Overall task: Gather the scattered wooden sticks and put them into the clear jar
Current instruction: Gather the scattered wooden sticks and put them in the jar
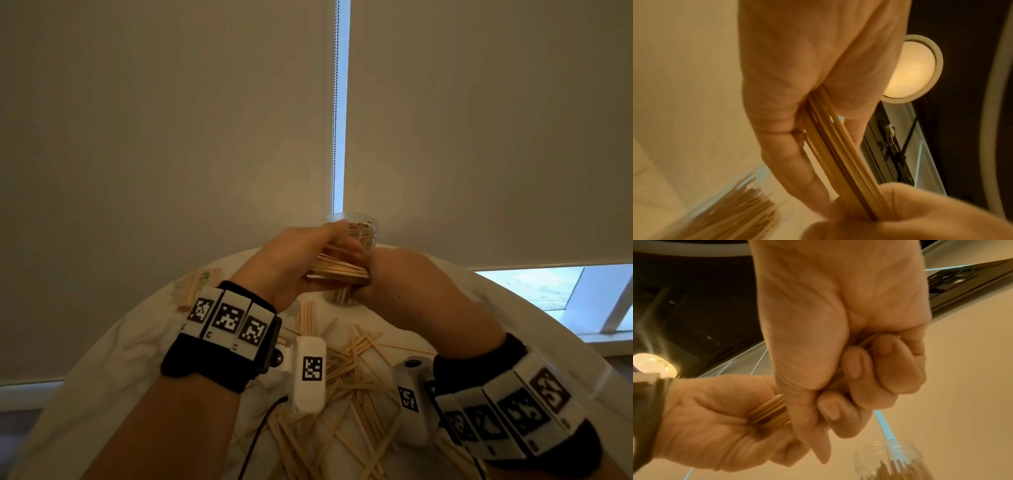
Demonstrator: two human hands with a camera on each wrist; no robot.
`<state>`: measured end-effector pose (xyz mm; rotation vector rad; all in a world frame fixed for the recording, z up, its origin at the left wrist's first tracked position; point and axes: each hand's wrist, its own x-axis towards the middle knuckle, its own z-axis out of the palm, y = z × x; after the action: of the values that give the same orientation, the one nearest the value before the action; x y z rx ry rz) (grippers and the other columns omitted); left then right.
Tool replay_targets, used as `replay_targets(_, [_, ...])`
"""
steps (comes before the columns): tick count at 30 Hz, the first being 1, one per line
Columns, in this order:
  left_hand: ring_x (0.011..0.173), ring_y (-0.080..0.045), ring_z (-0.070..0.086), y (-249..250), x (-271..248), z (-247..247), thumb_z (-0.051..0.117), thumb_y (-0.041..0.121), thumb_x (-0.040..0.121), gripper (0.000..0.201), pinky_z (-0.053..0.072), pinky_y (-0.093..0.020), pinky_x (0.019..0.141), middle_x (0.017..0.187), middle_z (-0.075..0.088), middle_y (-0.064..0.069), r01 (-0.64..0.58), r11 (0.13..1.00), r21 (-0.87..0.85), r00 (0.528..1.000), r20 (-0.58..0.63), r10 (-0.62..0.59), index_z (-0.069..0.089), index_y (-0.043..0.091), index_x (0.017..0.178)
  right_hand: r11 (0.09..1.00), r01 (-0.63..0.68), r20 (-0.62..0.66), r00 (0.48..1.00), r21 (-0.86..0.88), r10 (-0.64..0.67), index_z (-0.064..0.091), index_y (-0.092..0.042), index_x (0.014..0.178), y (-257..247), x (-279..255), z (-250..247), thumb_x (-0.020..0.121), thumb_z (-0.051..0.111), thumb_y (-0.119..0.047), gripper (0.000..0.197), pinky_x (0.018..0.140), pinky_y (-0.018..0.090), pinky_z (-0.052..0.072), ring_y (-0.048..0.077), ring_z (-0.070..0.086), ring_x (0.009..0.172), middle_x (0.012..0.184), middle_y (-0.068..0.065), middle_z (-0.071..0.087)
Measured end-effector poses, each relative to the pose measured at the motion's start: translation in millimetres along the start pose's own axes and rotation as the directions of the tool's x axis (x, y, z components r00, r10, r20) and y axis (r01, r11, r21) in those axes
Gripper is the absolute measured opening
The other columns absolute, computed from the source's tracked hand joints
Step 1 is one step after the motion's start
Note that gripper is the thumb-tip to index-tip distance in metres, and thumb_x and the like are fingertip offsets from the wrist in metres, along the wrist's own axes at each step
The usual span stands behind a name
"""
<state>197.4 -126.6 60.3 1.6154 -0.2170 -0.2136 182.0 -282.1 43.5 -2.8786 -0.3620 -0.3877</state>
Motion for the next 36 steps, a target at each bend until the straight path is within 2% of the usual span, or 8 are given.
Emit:
replay_targets(4, [0.050, -0.007, 0.053, -9, 3, 4, 0.073, 0.045, 0.084, 0.026, 0.038, -0.019, 0.043, 0.063, 0.066, 0.006, -0.091, 0.943, 0.320, 0.995, -0.012, 0.100, 0.076, 0.019, 0.083, 1.000, -0.026, 0.078, 0.997, 0.005, 0.026, 0.063, -0.027, 0.094, 6, 3, 2, 0.086, 0.062, -0.041, 0.016, 0.058, 0.026, 0.039, 0.017, 0.057, 0.072, 0.083, -0.001, 0.063])
replay_targets(7, [0.046, -0.008, 0.048, -12, 7, -1, 0.079, 0.042, 0.079, 0.030, 0.035, -0.019, 0.042, 0.051, 0.057, 0.004, -0.124, 0.937, 0.325, 0.988, -0.046, 0.147, 0.069, 0.017, 0.065, 0.996, -0.007, 0.094, 0.996, 0.087, -0.001, 0.068, -0.026, 0.100, 5, 3, -2, 0.085, 0.068, -0.035, 0.018, 0.062, 0.026, 0.043, 0.016, 0.060, 0.076, 0.086, -0.002, 0.066])
replay_targets(11, [0.045, -0.009, 0.048, -11, 11, -12, 0.080, 0.038, 0.079, 0.035, 0.039, -0.019, 0.044, 0.048, 0.053, 0.001, -0.164, 0.952, 0.259, 0.963, -0.168, 0.212, 0.067, 0.008, 0.067, 0.994, 0.054, -0.109, 0.993, 0.093, -0.044, 0.064, -0.030, 0.100, 5, 2, -5, 0.082, 0.071, -0.037, 0.020, 0.070, 0.033, 0.051, 0.018, 0.062, 0.081, 0.088, -0.005, 0.066])
replay_targets(19, [0.049, -0.012, 0.056, -9, 12, -2, 0.070, 0.043, 0.088, 0.042, 0.046, -0.022, 0.047, 0.063, 0.066, -0.006, -0.189, 0.964, 0.186, 0.947, -0.225, 0.229, 0.074, 0.003, 0.081, 0.994, -0.009, -0.306, 0.952, -0.112, -0.025, 0.067, -0.026, 0.100, -2, -2, -4, 0.092, 0.054, -0.042, 0.022, 0.064, 0.032, 0.052, 0.020, 0.061, 0.072, 0.083, -0.002, 0.065])
replay_targets(23, [0.079, -0.018, 0.074, 0, 9, 3, 0.056, 0.058, 0.092, 0.050, 0.055, -0.029, 0.070, 0.086, 0.078, -0.004, -0.133, 0.986, 0.102, 0.968, -0.201, 0.151, 0.076, 0.012, 0.093, 0.982, -0.137, -0.246, 0.964, -0.127, 0.103, 0.070, -0.022, 0.090, 5, -4, -7, 0.088, 0.056, -0.045, 0.026, 0.059, 0.030, 0.047, 0.021, 0.057, 0.065, 0.067, -0.004, 0.055])
replay_targets(27, [0.088, -0.022, 0.075, 5, 5, 3, 0.050, 0.061, 0.094, 0.053, 0.056, -0.032, 0.072, 0.091, 0.078, -0.005, -0.155, 0.988, -0.005, 0.964, -0.218, 0.151, 0.073, 0.014, 0.104, 0.984, -0.150, -0.151, 0.979, -0.095, 0.134, 0.068, -0.019, 0.087, 5, -4, -3, 0.088, 0.056, -0.032, 0.018, 0.062, 0.031, 0.049, 0.022, 0.058, 0.067, 0.063, -0.004, 0.048])
replay_targets(31, [0.077, -0.023, 0.076, -2, 3, 14, 0.058, 0.054, 0.093, 0.049, 0.059, -0.031, 0.062, 0.085, 0.077, -0.009, -0.131, 0.989, 0.074, 0.978, -0.152, 0.141, 0.075, 0.008, 0.095, 0.987, -0.124, -0.140, 0.984, -0.103, 0.109, 0.068, -0.021, 0.095, 3, -3, 0, 0.087, 0.060, -0.033, 0.016, 0.067, 0.032, 0.053, 0.023, 0.062, 0.074, 0.075, -0.001, 0.057])
replay_targets(36, [0.042, -0.015, 0.056, -10, 5, 9, 0.058, 0.053, 0.093, 0.048, 0.042, -0.022, 0.043, 0.072, 0.075, -0.012, -0.139, 0.940, 0.313, 0.962, -0.184, 0.204, 0.074, 0.009, 0.081, 0.995, -0.087, -0.095, 0.992, -0.050, 0.082, 0.070, -0.024, 0.094, 5, 0, -4, 0.085, 0.061, -0.045, 0.024, 0.068, 0.034, 0.055, 0.020, 0.061, 0.071, 0.075, -0.003, 0.062])
